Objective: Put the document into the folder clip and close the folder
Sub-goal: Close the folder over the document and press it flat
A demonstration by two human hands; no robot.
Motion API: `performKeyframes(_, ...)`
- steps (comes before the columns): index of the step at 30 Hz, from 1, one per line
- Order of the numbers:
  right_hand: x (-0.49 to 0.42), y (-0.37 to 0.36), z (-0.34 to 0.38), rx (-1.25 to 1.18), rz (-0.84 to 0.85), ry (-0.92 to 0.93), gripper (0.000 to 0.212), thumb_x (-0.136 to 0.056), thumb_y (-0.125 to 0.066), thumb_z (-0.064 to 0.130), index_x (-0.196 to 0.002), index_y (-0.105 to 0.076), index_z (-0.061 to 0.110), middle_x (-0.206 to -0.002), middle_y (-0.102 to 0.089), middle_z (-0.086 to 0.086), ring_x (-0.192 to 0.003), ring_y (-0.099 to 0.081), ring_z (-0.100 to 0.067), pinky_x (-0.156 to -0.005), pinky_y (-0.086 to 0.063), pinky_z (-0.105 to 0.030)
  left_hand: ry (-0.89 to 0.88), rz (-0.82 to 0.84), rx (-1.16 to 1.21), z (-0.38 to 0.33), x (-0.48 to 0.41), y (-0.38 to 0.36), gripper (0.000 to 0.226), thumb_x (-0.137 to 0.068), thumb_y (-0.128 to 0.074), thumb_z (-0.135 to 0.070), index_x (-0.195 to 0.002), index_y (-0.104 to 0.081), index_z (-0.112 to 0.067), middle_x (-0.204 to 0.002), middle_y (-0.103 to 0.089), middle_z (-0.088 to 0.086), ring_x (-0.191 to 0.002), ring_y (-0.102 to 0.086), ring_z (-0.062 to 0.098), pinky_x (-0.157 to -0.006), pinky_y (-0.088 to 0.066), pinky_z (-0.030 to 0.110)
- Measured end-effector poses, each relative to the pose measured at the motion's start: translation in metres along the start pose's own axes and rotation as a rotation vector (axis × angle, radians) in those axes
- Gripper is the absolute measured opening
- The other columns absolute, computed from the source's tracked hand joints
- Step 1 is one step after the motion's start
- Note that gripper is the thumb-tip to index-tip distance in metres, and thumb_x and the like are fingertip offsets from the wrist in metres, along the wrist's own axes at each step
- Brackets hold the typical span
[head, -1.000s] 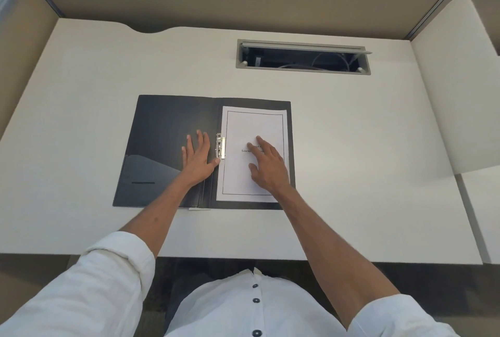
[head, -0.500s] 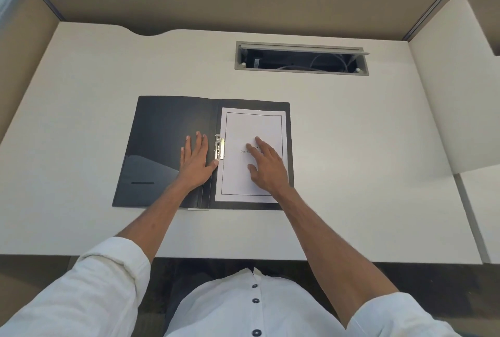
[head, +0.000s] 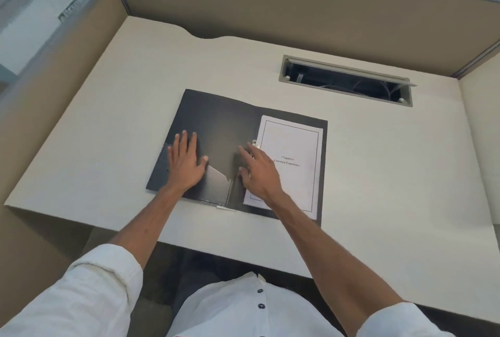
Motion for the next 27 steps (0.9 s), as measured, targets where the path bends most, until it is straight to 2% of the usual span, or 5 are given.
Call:
performKeyframes(10,-0.033,-0.034,0.070,0.059,0.099,0.119,0.070,-0.111,-0.052,0.028,-0.174,-0.024,0.022,-0.185,-0.011,-0.008,-0.170,-0.023,-0.030,-0.136,-0.026,-0.054,0.215,-0.036,0.259,0.051,0.008,0.029,0.074,-0.114,-0.053,-0.025,-0.177,-0.017,-0.013,-0.186,-0.004,0.012,-0.172,-0.013,0.038,-0.138,-0.022,0.056)
performKeyframes(16,-0.035,-0.040,0.073,0.025,0.172,0.110,0.073,-0.112,-0.049,0.023,-0.177,-0.016,0.023,-0.186,-0.001,-0.007,-0.174,-0.007,-0.029,-0.139,-0.020,-0.051,0.294,-0.002,0.419,0.064,0.000,0.049,0.058,-0.114,-0.053,-0.023,-0.169,-0.040,-0.008,-0.169,-0.048,0.020,-0.158,-0.045,0.040,-0.133,-0.037,0.050)
performKeyframes(22,-0.032,-0.037,0.073,-0.125,0.178,0.099,0.075,-0.109,-0.051,0.011,-0.177,-0.019,0.020,-0.186,0.000,-0.007,-0.174,-0.003,-0.028,-0.140,-0.019,-0.049,0.293,-0.103,0.701,0.067,-0.009,0.080,0.038,-0.107,-0.062,-0.014,-0.142,-0.075,-0.015,-0.130,-0.079,0.007,-0.133,-0.070,0.033,-0.119,-0.052,0.042)
performKeyframes(24,-0.029,-0.032,0.071,-0.217,0.165,0.091,0.076,-0.109,-0.053,0.010,-0.177,-0.020,0.020,-0.186,-0.001,-0.004,-0.174,-0.006,-0.025,-0.140,-0.022,-0.045,0.243,-0.083,0.849,0.064,-0.009,0.091,0.036,-0.106,-0.060,-0.011,-0.133,-0.081,-0.020,-0.119,-0.084,0.001,-0.117,-0.076,0.029,-0.106,-0.060,0.044)
performKeyframes(27,-0.024,-0.016,0.069,-0.350,0.105,0.055,0.074,-0.108,-0.060,0.013,-0.175,-0.029,0.021,-0.186,-0.011,0.000,-0.172,-0.020,-0.023,-0.136,-0.029,-0.036,0.143,-0.062,0.942,0.050,-0.006,0.103,0.043,-0.107,-0.054,-0.011,-0.125,-0.083,-0.037,-0.104,-0.085,-0.013,-0.093,-0.074,0.018,-0.078,-0.059,0.030)
Point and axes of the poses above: each hand's wrist, its own x-axis away from the middle knuckle, its own y-axis out of the back of the hand, z = x × y, the point moved 2 cm from there along -x, towards the middle knuckle
